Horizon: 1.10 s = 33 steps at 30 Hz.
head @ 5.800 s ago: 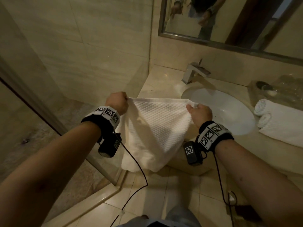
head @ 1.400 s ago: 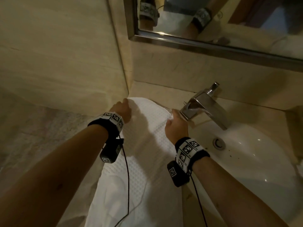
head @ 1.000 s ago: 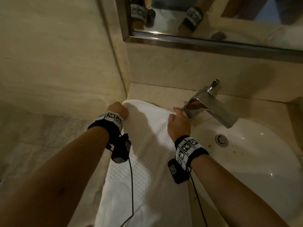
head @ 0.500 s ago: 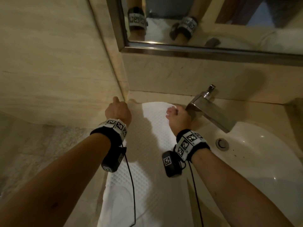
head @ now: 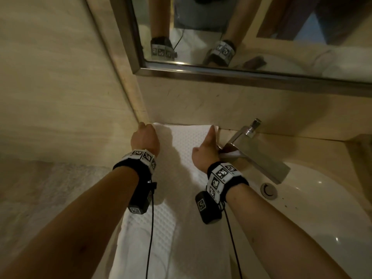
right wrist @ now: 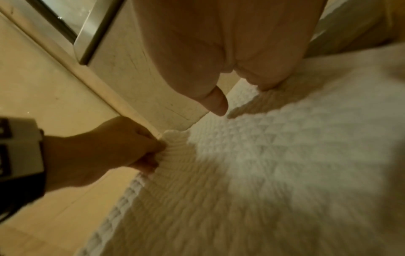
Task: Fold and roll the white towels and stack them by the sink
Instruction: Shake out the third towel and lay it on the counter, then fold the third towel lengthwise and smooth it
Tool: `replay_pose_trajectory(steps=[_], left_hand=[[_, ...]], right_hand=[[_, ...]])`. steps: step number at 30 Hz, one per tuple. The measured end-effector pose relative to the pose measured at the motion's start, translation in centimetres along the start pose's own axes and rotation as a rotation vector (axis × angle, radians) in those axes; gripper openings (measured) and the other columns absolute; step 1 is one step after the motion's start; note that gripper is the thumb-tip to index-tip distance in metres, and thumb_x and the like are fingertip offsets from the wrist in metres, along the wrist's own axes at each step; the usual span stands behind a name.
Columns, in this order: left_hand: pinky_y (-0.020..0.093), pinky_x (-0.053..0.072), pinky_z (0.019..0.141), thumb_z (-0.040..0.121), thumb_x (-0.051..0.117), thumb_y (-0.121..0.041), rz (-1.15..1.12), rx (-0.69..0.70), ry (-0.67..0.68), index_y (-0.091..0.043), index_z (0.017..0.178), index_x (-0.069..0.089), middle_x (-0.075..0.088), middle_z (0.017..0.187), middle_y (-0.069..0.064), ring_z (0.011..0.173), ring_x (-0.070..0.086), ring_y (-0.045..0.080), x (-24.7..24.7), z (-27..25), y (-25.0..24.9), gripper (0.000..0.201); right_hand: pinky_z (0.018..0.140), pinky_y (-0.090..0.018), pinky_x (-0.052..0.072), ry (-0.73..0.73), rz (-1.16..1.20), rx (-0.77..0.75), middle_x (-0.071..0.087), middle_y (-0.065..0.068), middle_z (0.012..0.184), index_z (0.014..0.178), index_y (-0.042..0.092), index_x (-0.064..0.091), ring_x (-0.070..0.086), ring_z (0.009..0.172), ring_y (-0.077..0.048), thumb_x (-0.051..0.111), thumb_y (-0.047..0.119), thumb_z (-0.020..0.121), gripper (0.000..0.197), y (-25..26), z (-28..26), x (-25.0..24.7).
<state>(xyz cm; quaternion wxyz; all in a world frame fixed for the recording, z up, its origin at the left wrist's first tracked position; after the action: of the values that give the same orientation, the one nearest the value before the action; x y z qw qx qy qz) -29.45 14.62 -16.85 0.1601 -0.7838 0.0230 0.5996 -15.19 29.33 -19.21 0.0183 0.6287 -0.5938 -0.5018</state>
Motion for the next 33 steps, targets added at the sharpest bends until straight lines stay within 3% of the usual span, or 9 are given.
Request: replay_pose_trajectory(steps=[2, 6, 10, 13, 16, 18, 21, 28, 33], left_hand=[[0.045, 0.041, 0.092, 0.094, 0.049, -0.017, -0.072, 0.016, -0.008, -0.003, 0.128, 0.044, 0.042, 0.129, 0.021, 0.115, 0.048, 0.039, 0.2, -0.2, -0.1, 0.037], [0.043, 0.034, 0.100, 0.093, 0.049, -0.045, -0.023, -0.090, 0.007, -0.002, 0.136, 0.034, 0.041, 0.133, 0.019, 0.123, 0.039, 0.036, 1.5, -0.8, 1.6, 0.062], [0.039, 0.034, 0.102, 0.104, 0.028, -0.025, -0.244, -0.173, 0.250, 0.005, 0.134, 0.039, 0.042, 0.137, 0.026, 0.126, 0.044, 0.039, 4.2, -0.4, 3.4, 0.044], [0.037, 0.037, 0.099, 0.101, 0.036, -0.016, -0.316, -0.251, 0.245, 0.009, 0.126, 0.050, 0.049, 0.134, 0.027, 0.124, 0.047, 0.039, 3.1, 0.3, 4.5, 0.038], [0.036, 0.042, 0.091, 0.097, 0.045, -0.020, -0.311, -0.265, 0.220, 0.009, 0.118, 0.055, 0.054, 0.127, 0.027, 0.118, 0.051, 0.040, 2.2, 0.6, 4.7, 0.037], [0.036, 0.045, 0.087, 0.095, 0.049, -0.021, -0.273, -0.252, 0.189, 0.008, 0.110, 0.059, 0.059, 0.119, 0.026, 0.113, 0.055, 0.040, 1.5, 0.8, 4.8, 0.035], [0.037, 0.046, 0.086, 0.093, 0.052, -0.021, -0.204, -0.224, 0.108, 0.006, 0.105, 0.061, 0.062, 0.115, 0.025, 0.110, 0.057, 0.039, 0.3, 1.0, 4.3, 0.031], [0.038, 0.045, 0.089, 0.093, 0.050, -0.020, -0.117, -0.145, 0.006, 0.000, 0.114, 0.053, 0.059, 0.120, 0.022, 0.111, 0.056, 0.037, -0.6, 0.9, 1.5, 0.030], [0.038, 0.040, 0.092, 0.097, 0.044, -0.021, -0.384, -0.203, 0.089, -0.003, 0.134, 0.037, 0.053, 0.130, 0.024, 0.118, 0.051, 0.039, 1.5, 1.2, 4.2, 0.042]], right_hand=[[0.121, -0.034, 0.000, 0.011, -0.148, -0.048, -0.023, -0.003, 0.158, 0.150, 0.014, -0.019, -0.012, 0.148, -0.021, 0.041, 0.018, 0.098, 0.080, 0.3, -0.2, 0.4], [0.121, -0.034, -0.005, 0.047, -0.444, -0.054, -0.033, -0.010, 0.154, 0.150, 0.006, -0.016, -0.022, 0.145, -0.023, 0.031, 0.031, 0.100, 0.073, 0.5, -0.2, 1.6], [0.120, -0.041, -0.008, 0.071, -0.495, -0.027, -0.033, -0.012, 0.154, 0.149, 0.005, -0.020, -0.026, 0.144, -0.028, 0.035, 0.029, 0.098, 0.079, 1.2, -0.1, 2.5], [0.120, -0.045, -0.006, 0.021, -0.583, -0.229, -0.032, -0.008, 0.155, 0.149, 0.010, -0.021, -0.027, 0.143, -0.028, 0.047, 0.016, 0.093, 0.088, 3.3, -0.5, 3.5], [0.120, -0.035, -0.006, 0.139, -0.481, -0.517, -0.016, 0.000, 0.160, 0.154, 0.015, -0.004, -0.016, 0.147, -0.019, 0.044, -0.005, 0.091, 0.081, 6.9, -2.0, 6.4], [0.118, -0.040, -0.007, 0.245, -0.514, -0.586, -0.010, 0.003, 0.161, 0.154, 0.018, 0.001, -0.012, 0.148, -0.016, 0.038, 0.013, 0.099, 0.067, 7.5, -2.5, 9.1], [0.113, -0.046, -0.017, 0.256, -0.625, -0.563, -0.019, 0.010, 0.159, 0.153, 0.026, -0.010, -0.020, 0.145, -0.014, 0.021, 0.047, 0.101, 0.064, 6.0, -1.7, 11.5], [0.112, -0.045, -0.019, 0.286, -0.607, -0.447, -0.026, 0.014, 0.156, 0.150, 0.032, -0.016, -0.024, 0.144, -0.011, 0.030, 0.044, 0.098, 0.071, 6.0, -0.2, 11.2], [0.113, -0.049, -0.020, 0.259, -0.619, -0.439, -0.029, 0.017, 0.154, 0.150, 0.034, -0.016, -0.026, 0.143, -0.008, 0.017, 0.051, 0.099, 0.063, 5.9, -0.3, 11.3]])
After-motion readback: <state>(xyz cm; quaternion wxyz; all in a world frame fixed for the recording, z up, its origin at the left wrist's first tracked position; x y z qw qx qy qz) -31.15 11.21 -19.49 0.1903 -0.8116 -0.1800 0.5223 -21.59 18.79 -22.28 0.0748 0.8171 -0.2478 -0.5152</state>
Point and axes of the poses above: each hand's wrist, its own z-axis towards the middle knuckle, its own x-axis out of the palm, y = z × x, the point moved 9 cm from there along z, towards the middle knuckle
